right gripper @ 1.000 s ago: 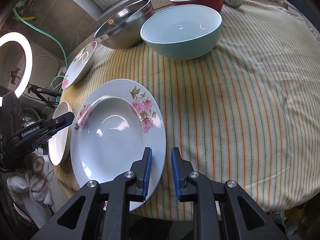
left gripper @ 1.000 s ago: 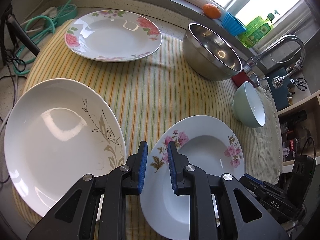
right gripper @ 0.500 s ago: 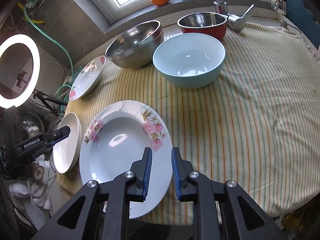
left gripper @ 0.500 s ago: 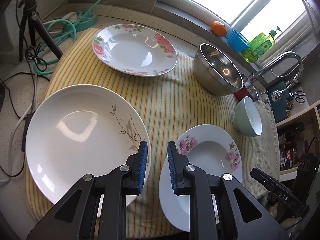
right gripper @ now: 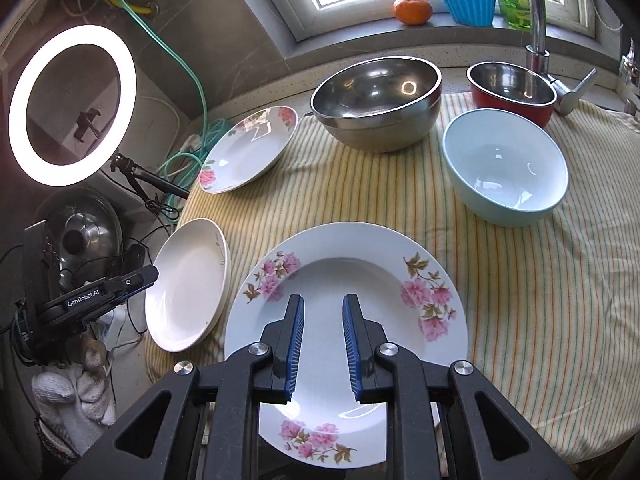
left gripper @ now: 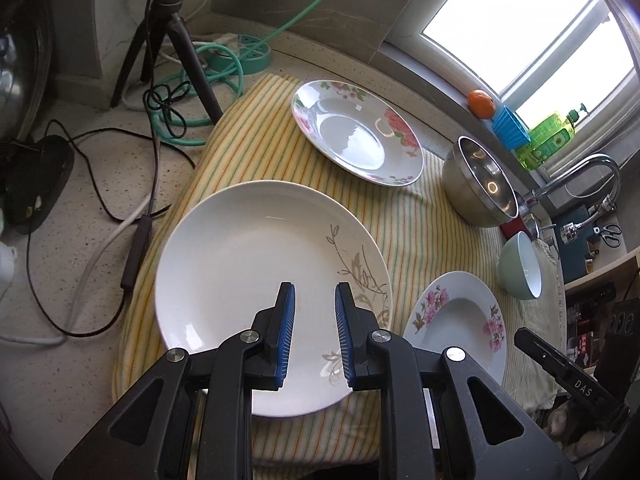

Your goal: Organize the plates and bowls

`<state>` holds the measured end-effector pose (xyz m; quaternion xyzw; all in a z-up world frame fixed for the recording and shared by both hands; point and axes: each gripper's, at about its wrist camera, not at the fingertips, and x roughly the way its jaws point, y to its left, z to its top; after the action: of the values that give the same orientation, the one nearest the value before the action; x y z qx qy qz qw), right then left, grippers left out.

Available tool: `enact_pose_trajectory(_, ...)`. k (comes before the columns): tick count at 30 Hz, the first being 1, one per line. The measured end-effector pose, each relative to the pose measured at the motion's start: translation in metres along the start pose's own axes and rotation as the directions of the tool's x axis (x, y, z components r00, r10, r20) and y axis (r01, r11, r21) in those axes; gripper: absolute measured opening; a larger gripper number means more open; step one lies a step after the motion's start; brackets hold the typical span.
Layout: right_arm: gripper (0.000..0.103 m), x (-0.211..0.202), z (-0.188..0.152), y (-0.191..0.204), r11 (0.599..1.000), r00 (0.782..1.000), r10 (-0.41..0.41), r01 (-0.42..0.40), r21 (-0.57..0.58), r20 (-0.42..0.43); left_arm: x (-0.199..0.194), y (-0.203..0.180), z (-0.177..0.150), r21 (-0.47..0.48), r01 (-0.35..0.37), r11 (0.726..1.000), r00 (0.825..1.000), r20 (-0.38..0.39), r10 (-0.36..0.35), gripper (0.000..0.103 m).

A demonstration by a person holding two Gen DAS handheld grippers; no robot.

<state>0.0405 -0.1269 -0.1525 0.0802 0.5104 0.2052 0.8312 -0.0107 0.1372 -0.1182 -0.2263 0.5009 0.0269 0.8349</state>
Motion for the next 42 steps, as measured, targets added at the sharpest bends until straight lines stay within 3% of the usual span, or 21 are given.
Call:
enact_pose_trajectory(17, 0.019, 0.059, 0.013, 0.083, 0.983, 0.996, 0.04, -0.053, -0.173, -0.076, -0.021, 0.072, -0.003, -0.115, -0.101, 0.988, 0.993, 0.057, 0.108, 0.018)
enact_pose_trajectory(30, 0.019, 0.107, 0.023, 0.099, 0.981, 0.988, 0.025, -0.054, -0.188, -0.152, -0.009, 0.088, -0.011, -0.153, -0.097, 0.983, 0.995, 0.018, 0.101, 0.018)
enact_pose_trajectory(42, 0.019, 0.124, 0.025, 0.097, 0.984, 0.983, 0.014, -0.046, -0.171, -0.186, 0.007, 0.088, -0.008, -0.149, -0.083, 0.985, 0.997, -0.007, 0.083, 0.018)
